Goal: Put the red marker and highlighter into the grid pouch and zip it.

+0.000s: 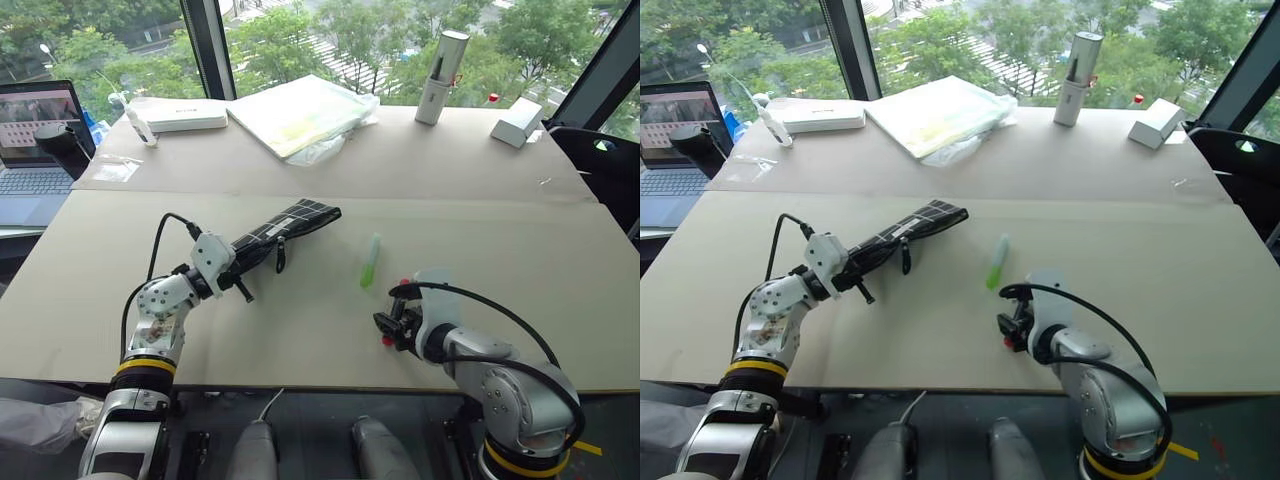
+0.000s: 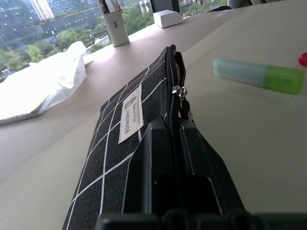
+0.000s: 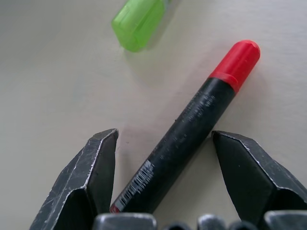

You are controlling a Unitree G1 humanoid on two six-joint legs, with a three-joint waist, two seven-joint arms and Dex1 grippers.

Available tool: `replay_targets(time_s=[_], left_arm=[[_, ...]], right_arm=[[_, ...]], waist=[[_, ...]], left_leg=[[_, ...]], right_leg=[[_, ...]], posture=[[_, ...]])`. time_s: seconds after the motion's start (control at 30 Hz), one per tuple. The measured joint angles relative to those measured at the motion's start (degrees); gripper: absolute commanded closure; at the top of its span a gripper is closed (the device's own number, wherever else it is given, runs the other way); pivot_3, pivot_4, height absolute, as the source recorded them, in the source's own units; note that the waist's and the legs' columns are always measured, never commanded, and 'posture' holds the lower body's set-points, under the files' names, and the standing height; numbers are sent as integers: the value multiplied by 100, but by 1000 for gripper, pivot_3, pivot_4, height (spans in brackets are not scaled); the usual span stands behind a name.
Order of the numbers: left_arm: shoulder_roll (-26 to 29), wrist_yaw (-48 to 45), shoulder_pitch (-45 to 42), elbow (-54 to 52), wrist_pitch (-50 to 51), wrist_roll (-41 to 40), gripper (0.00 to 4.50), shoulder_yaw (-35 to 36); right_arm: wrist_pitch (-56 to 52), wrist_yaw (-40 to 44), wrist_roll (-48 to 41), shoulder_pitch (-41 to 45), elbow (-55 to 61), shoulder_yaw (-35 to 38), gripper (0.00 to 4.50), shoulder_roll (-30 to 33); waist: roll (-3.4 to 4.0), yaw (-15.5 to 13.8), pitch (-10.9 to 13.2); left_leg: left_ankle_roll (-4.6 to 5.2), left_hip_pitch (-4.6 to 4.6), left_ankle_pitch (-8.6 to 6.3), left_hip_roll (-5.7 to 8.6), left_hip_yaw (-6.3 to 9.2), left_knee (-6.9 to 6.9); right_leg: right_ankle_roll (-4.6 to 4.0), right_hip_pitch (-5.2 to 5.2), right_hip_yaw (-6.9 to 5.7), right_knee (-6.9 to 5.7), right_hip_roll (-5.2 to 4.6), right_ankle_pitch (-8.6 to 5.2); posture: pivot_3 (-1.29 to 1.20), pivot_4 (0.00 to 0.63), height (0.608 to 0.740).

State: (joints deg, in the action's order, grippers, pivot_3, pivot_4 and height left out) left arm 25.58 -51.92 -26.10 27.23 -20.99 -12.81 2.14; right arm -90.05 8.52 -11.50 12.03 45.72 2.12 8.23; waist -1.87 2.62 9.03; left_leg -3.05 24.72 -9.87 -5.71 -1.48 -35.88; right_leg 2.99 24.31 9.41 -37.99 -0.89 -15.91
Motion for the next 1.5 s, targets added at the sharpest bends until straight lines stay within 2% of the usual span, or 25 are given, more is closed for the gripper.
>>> replay_targets(time_s=[0.03,0.13,0.33,0.37,0.63,0.73,0.8,0.9,1.0,1.1,1.33,1.5], left_arm=[[0,8,8,-17,4,0,4500,0],[2,40,29,-81,13,0,4500,14],[92,76,136,-272,85,-3,4500,33],[110,78,136,-275,105,-3,4500,40],[125,110,136,-376,228,-5,4500,50],[144,98,138,-394,251,-11,4500,59],[153,70,153,-409,251,-27,4500,68],[161,37,169,-406,257,-34,4500,78],[148,-1,158,-406,260,-39,4500,68],[126,-21,116,-406,264,-47,4500,51],[119,-49,95,-407,302,-58,4500,35],[143,-72,67,-414,377,-70,4500,34]], right_arm=[[86,-2,0,-29,-26,-47,1018,56],[332,-18,7,-160,-101,-141,1720,203],[1082,-61,86,-585,-375,-156,3807,587],[1165,-61,90,-629,-384,-159,4000,601],[2095,-48,119,-931,-685,-371,4003,989],[2368,-39,102,-205,-1671,124,4003,1038],[2571,-26,125,242,-2282,550,4003,1210],[3385,473,107,885,-2768,713,4003,1674],[4571,1328,185,1183,-2915,254,4003,2330],[6296,2169,621,1218,-3062,-508,4003,2822],[9061,3163,1499,1643,-3997,-1619,4003,3131],[10327,3272,2122,2375,-4861,-1921,4003,3108]], waist=[[-3,-2,-2],[-18,-5,-11],[-70,-27,-47],[-75,-32,-51],[-131,-84,-92],[-152,-80,-104],[-131,-103,-90],[-87,-91,-63],[-70,-66,-53],[-70,-36,-53],[-64,-33,-48],[-63,-35,-47]], left_leg=[[0,0,0,0,0,0],[0,-2,0,0,1,-1],[0,-6,0,0,2,0],[0,-7,0,0,3,0],[0,-10,0,1,7,-5],[-9,-9,6,2,7,-20],[-8,6,9,8,6,-20],[-6,10,10,9,2,2],[4,11,4,10,4,23],[20,13,-7,10,6,21],[19,21,-7,11,5,1],[18,17,-6,11,5,-1]], right_leg=[[0,0,0,0,0,0],[0,-3,-1,1,0,0],[4,-11,-2,5,0,-3],[7,-13,-3,6,0,-5],[14,-36,-2,37,0,-8],[21,-44,2,50,-1,-1],[23,-32,3,47,-6,3],[7,-9,9,34,-3,5],[-12,-3,7,31,-1,-1],[-12,-7,5,44,-1,-3],[-12,-6,5,34,-2,-2],[-13,-6,4,30,-2,-1]], posture=[[0,150,738],[0,150,738],[0,150,738],[0,150,738],[0,150,738],[0,150,738],[0,150,738],[0,150,738],[0,150,738],[0,150,738],[0,150,738],[0,150,738]])
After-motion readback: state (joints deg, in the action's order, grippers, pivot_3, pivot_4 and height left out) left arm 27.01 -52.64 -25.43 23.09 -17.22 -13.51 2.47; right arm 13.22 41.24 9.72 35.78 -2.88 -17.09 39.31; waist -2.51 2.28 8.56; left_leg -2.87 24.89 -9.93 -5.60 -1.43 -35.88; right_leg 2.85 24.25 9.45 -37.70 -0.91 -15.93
